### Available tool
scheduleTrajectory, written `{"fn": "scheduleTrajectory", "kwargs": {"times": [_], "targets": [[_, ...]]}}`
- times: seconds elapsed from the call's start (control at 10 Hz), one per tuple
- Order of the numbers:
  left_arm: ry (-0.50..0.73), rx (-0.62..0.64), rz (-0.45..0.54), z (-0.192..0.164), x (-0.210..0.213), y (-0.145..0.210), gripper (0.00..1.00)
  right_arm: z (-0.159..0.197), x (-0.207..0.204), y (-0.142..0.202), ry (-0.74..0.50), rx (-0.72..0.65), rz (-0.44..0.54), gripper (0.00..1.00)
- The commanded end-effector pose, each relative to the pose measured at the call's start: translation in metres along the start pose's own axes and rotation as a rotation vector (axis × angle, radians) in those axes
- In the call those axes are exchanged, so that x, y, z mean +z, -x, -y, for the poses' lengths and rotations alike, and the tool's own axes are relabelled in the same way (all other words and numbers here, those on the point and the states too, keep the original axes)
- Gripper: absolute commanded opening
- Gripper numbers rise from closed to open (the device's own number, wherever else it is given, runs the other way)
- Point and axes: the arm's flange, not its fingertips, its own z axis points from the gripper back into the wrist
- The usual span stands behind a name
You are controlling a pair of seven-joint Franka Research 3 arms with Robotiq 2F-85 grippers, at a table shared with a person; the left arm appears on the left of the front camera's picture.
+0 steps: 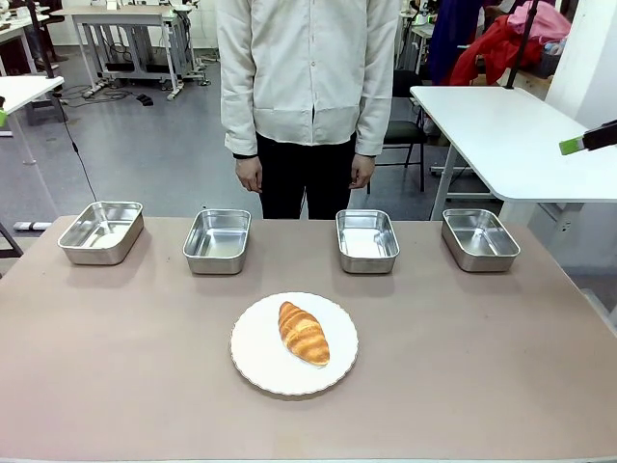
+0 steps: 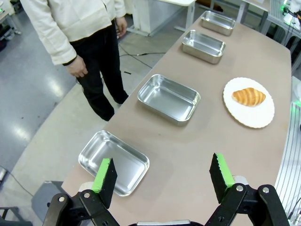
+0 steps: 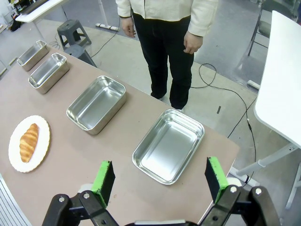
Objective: Place the bread in the container.
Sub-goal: Place the Butter Roll into the Airtight Container indicated by the human.
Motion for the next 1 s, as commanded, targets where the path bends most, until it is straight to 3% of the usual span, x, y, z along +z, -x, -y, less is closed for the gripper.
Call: {"fn": "scheduleTrajectory", "kwargs": {"times": [0.0, 0.9], "targets": [[0.001, -0.004, 0.004, 0.0003, 0.0008, -0.0019, 1.00, 0.0005, -0.0009, -0.0004, -0.007, -0.002, 0.017, 1.00], [0.001, -0.004, 0.004, 0.0003, 0.0008, -0.0019, 1.00, 0.0005, -0.0009, -0.0004, -0.007, -0.002, 0.017, 1.00]]}}
